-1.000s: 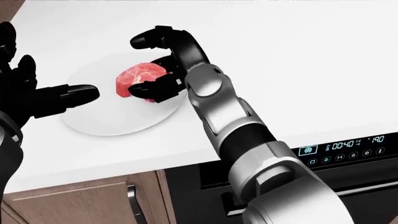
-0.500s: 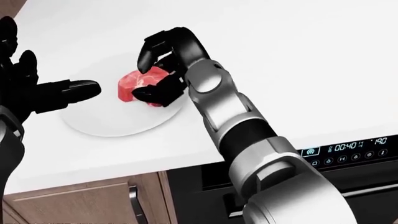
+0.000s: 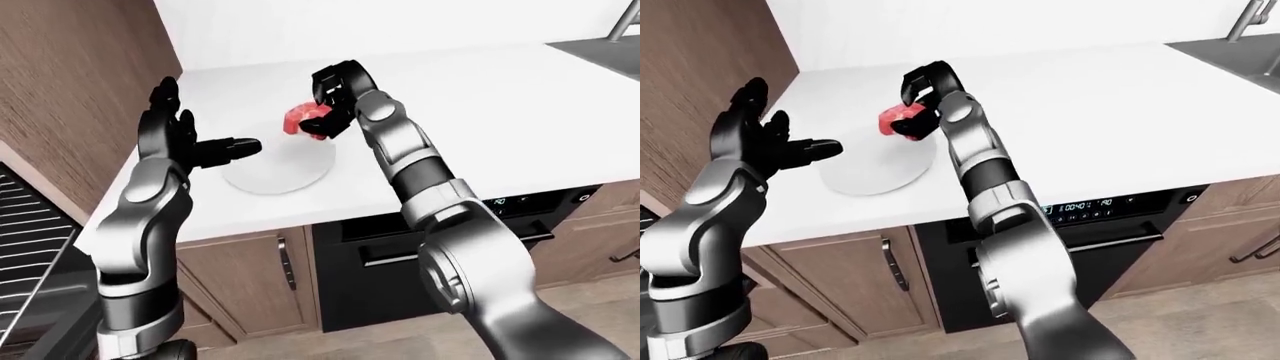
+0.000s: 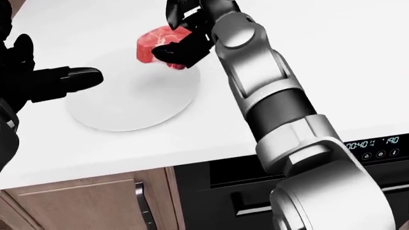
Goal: Place the steak on the rack of the oven.
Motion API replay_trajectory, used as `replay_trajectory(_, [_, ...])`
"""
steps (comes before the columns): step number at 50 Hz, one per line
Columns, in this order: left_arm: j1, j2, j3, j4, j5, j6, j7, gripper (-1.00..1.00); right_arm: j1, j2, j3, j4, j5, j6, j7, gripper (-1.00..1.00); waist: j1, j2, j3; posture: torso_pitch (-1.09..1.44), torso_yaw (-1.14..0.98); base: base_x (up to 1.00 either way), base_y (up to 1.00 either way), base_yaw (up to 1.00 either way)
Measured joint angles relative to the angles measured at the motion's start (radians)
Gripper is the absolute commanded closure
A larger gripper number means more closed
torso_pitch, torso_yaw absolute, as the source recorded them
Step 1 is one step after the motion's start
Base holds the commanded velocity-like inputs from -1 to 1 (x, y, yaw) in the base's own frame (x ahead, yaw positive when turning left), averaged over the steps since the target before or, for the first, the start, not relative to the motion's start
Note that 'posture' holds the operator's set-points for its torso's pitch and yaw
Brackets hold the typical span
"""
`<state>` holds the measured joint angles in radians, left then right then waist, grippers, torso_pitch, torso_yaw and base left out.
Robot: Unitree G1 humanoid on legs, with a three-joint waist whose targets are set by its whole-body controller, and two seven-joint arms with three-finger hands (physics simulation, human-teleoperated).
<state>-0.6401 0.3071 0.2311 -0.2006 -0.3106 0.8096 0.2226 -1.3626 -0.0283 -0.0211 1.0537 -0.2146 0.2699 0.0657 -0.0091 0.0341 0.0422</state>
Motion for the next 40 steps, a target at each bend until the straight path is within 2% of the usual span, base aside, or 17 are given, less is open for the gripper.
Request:
replay_trajectory(14, [-0.046,0.0,-0.01,0.002,0.01,0.026,0.014,-1.0,0.083,-0.076,-0.001,-0.302,0.001,0.206,0.051,1.0,0.002,-0.007,0.002,0.0,0.0,0.0,0.0,0.0])
replay_trajectory(29, [-0.088,0.007,-0.015,0.019,0.017,0.036,0.02,-1.0,0.174,-0.17,-0.03,-0.736,0.013,0.493,0.127,1.0,0.007,-0.019,0.003,0.0,0.0,0.0,0.0,0.0])
replay_trajectory(40, [-0.106,0.008,-0.016,0.017,0.016,0.05,0.032,-1.0,0.248,-0.194,-0.038,-0.918,0.006,0.637,0.14,1.0,0.006,-0.019,0.007,0.0,0.0,0.0,0.0,0.0])
